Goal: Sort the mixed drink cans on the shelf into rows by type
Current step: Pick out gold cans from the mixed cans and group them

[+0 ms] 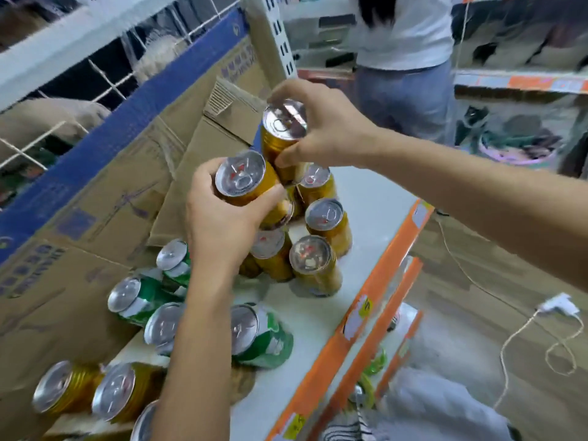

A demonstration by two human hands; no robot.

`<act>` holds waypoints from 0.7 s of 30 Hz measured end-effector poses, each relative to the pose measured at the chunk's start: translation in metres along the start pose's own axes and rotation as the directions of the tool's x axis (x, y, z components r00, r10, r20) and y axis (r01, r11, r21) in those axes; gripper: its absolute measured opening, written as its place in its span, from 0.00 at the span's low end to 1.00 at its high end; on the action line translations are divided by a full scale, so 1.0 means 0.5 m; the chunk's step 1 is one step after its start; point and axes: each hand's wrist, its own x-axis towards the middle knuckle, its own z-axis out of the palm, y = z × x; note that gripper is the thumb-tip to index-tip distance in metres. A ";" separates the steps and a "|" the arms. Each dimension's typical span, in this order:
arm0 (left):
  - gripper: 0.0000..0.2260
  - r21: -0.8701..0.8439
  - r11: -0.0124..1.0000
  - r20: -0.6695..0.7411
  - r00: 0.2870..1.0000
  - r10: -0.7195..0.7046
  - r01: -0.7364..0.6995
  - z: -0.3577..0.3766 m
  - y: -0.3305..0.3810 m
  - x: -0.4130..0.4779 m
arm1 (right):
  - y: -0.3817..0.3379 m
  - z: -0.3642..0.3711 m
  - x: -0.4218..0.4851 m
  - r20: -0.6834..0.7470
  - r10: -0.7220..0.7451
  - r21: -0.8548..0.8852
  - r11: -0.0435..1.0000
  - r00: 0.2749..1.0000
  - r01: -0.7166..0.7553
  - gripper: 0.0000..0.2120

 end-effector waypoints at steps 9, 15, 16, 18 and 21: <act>0.29 0.234 0.948 -0.026 0.976 -0.215 0.215 0.095 0.016 0.031 | 0.097 0.002 0.140 0.200 -0.118 -0.014 0.992 0.973 0.123 0.31; 0.26 0.384 0.862 -0.146 0.944 -0.297 0.331 0.120 0.037 0.039 | 0.145 0.044 0.213 0.320 -0.203 -0.063 0.970 0.925 0.235 0.27; 0.26 0.404 0.846 -0.168 0.937 -0.305 0.348 0.121 0.040 0.039 | 0.149 0.052 0.223 0.336 -0.207 -0.070 0.967 0.919 0.244 0.26; 0.26 0.430 0.822 -0.205 0.927 -0.315 0.374 0.127 0.046 0.040 | 0.154 0.064 0.246 0.358 -0.209 -0.062 0.967 0.910 0.247 0.26; 0.27 0.497 0.770 -0.229 0.917 -0.328 0.400 0.134 0.055 0.053 | 0.157 0.083 0.276 0.392 -0.224 -0.051 0.963 0.892 0.264 0.29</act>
